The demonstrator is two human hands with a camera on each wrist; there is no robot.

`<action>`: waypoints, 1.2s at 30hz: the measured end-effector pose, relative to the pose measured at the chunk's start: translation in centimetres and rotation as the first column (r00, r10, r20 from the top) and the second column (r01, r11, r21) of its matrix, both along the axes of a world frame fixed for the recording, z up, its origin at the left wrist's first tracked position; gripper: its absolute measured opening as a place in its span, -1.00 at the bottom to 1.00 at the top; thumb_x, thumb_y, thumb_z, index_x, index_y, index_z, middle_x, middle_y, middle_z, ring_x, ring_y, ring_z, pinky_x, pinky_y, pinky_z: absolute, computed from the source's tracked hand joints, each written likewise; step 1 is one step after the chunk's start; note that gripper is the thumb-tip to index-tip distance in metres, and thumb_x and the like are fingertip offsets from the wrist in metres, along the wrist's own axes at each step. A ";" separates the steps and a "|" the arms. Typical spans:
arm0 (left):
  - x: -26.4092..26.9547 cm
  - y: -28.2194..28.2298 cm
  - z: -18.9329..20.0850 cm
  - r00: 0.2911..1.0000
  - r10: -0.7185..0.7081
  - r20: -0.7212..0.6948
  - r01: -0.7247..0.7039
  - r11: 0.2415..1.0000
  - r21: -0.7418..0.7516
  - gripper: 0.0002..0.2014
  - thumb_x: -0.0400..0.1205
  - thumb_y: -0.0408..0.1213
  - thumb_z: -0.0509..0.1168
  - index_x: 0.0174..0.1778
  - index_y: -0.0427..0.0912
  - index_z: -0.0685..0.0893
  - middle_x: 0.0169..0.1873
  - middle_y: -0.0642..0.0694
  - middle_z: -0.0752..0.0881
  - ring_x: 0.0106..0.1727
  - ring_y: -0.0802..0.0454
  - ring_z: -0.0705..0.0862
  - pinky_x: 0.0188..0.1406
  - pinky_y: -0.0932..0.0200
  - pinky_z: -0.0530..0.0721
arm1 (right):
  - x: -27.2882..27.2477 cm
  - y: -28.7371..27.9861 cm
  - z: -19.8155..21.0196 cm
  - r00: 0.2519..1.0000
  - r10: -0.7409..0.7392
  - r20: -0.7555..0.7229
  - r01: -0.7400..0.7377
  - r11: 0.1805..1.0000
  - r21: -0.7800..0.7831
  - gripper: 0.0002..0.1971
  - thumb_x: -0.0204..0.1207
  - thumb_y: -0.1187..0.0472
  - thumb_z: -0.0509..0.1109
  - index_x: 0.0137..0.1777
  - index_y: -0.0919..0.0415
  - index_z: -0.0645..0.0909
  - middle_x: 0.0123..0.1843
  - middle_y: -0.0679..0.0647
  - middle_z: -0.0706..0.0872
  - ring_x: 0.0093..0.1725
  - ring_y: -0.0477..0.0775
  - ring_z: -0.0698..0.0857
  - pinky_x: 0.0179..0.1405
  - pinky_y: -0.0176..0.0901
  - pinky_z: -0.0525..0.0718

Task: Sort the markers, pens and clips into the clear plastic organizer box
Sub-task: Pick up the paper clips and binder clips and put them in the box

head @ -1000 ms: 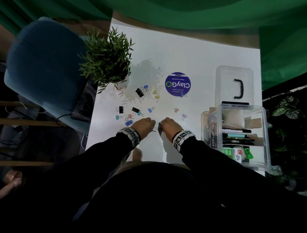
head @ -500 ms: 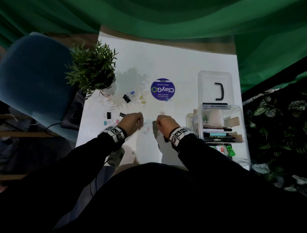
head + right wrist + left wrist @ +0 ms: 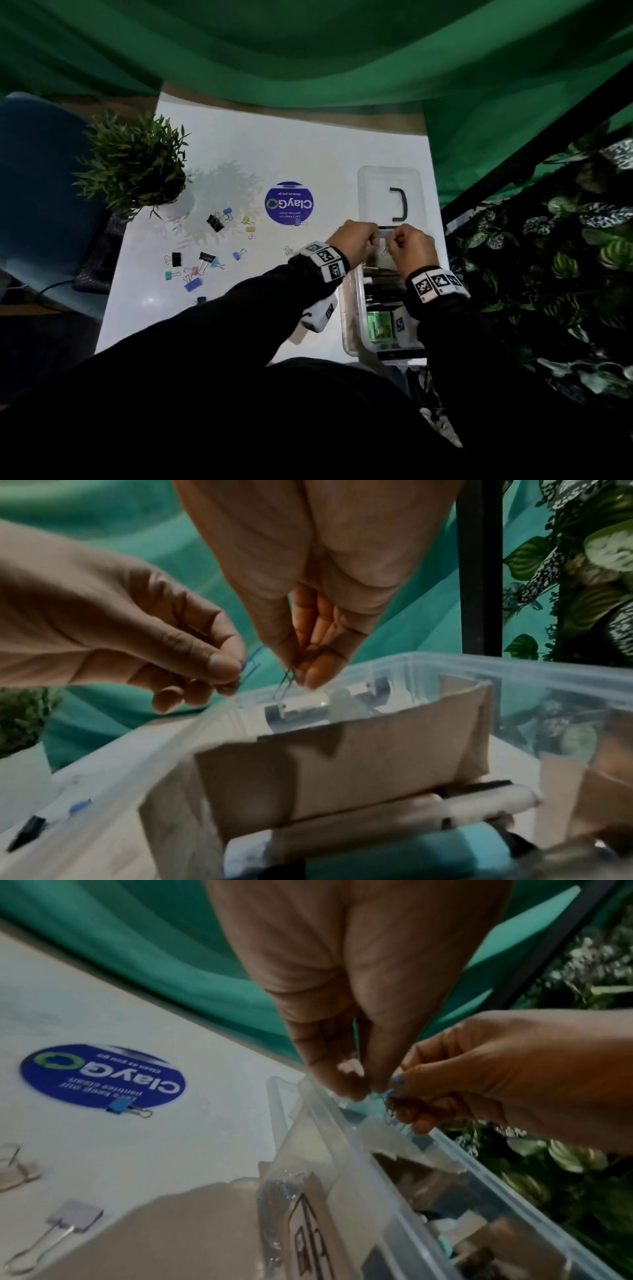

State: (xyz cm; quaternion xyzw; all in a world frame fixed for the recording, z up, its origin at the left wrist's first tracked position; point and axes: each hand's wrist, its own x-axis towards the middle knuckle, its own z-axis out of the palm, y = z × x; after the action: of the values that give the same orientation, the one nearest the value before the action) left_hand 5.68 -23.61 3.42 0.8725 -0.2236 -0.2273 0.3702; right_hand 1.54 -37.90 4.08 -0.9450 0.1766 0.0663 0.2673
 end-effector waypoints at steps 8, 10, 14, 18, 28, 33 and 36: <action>-0.1 9.5 -3.4 0.990 0.142 0.011 -0.143 0.987 0.080 -0.91 0.53 -0.39 0.34 -0.14 -0.16 0.73 -0.14 -0.10 0.77 -0.12 -0.04 0.69 -0.11 0.19 0.57 | -0.4 4.9 0.9 0.983 0.178 0.037 -0.180 0.981 0.070 -0.81 0.57 0.37 0.31 0.13 0.22 0.65 0.07 0.16 0.71 -0.03 0.08 0.70 0.04 -0.24 0.63; -0.2 14.4 -5.3 0.981 0.195 -0.020 -0.185 0.954 0.237 -0.92 0.54 -0.38 0.33 -0.14 -0.14 0.72 -0.15 -0.06 0.76 -0.13 -0.03 0.68 -0.12 0.20 0.56 | -0.2 8.0 0.1 0.962 0.273 0.010 -0.272 0.954 0.124 -0.86 0.56 0.30 0.36 0.09 0.20 0.64 0.00 0.12 0.70 -0.11 0.04 0.68 0.03 -0.14 0.68; -1.7 21.3 -8.3 0.982 0.181 -0.054 -0.139 0.889 0.437 -0.93 0.52 -0.36 0.36 -0.11 -0.17 0.70 -0.09 -0.13 0.73 -0.03 -0.17 0.69 -0.09 0.09 0.60 | -0.4 14.3 -3.2 0.866 0.456 -0.206 -0.442 0.890 0.110 -0.81 0.57 0.22 0.33 0.13 0.24 0.62 0.13 0.20 0.66 0.12 0.21 0.65 0.11 -0.06 0.61; -3.4 22.8 -10.5 0.994 0.064 -0.085 -0.016 0.879 0.476 -0.69 0.49 -0.33 0.46 0.12 -0.15 0.57 0.05 -0.16 0.60 0.01 -0.14 0.62 -0.04 0.04 0.57 | -1.9 17.3 -7.3 0.687 0.608 -0.399 -0.669 0.743 -0.020 -0.70 0.54 0.39 0.28 0.27 0.32 0.47 0.24 0.27 0.52 0.21 0.31 0.61 0.01 0.05 0.57; -3.6 22.0 -11.9 0.994 -0.103 -0.036 0.108 0.880 0.463 -0.87 0.60 -0.35 0.33 0.00 -0.31 0.58 0.02 -0.28 0.54 0.04 -0.24 0.57 -0.09 -0.13 0.61 | -1.3 18.9 -10.0 0.569 0.715 -0.405 -0.802 0.592 -0.081 -0.71 0.53 0.42 0.31 0.24 0.28 0.56 0.19 0.24 0.53 0.15 0.27 0.62 -0.16 -0.06 0.45; -3.7 22.4 -12.2 0.987 -0.162 -0.017 0.155 0.898 0.413 -0.91 0.63 -0.38 0.25 0.00 -0.29 0.52 -0.08 -0.30 0.61 -0.07 -0.29 0.60 -0.18 -0.06 0.47 | -0.5 18.7 -10.1 0.577 0.690 -0.437 -0.779 0.625 -0.041 -0.66 0.49 0.48 0.29 0.26 0.32 0.49 0.21 0.27 0.53 0.13 0.29 0.63 -0.08 -0.03 0.49; -2.9 20.9 -11.5 0.995 -0.094 -0.032 0.099 0.905 0.414 -0.82 0.63 -0.29 0.29 0.10 -0.25 0.54 -0.01 -0.25 0.68 0.00 -0.25 0.64 -0.07 -0.01 0.51 | -0.8 18.4 -9.8 0.634 0.663 -0.398 -0.721 0.693 0.008 -0.66 0.42 0.56 0.23 0.14 0.25 0.52 0.10 0.23 0.58 0.05 0.29 0.65 -0.15 -0.11 0.40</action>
State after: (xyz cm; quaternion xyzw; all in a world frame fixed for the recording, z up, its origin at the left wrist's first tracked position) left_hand 2.80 -2.69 -8.12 0.9178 -0.2110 -0.2927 0.1659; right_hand 0.74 -19.46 -5.73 -0.9267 -0.1486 0.3271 0.1100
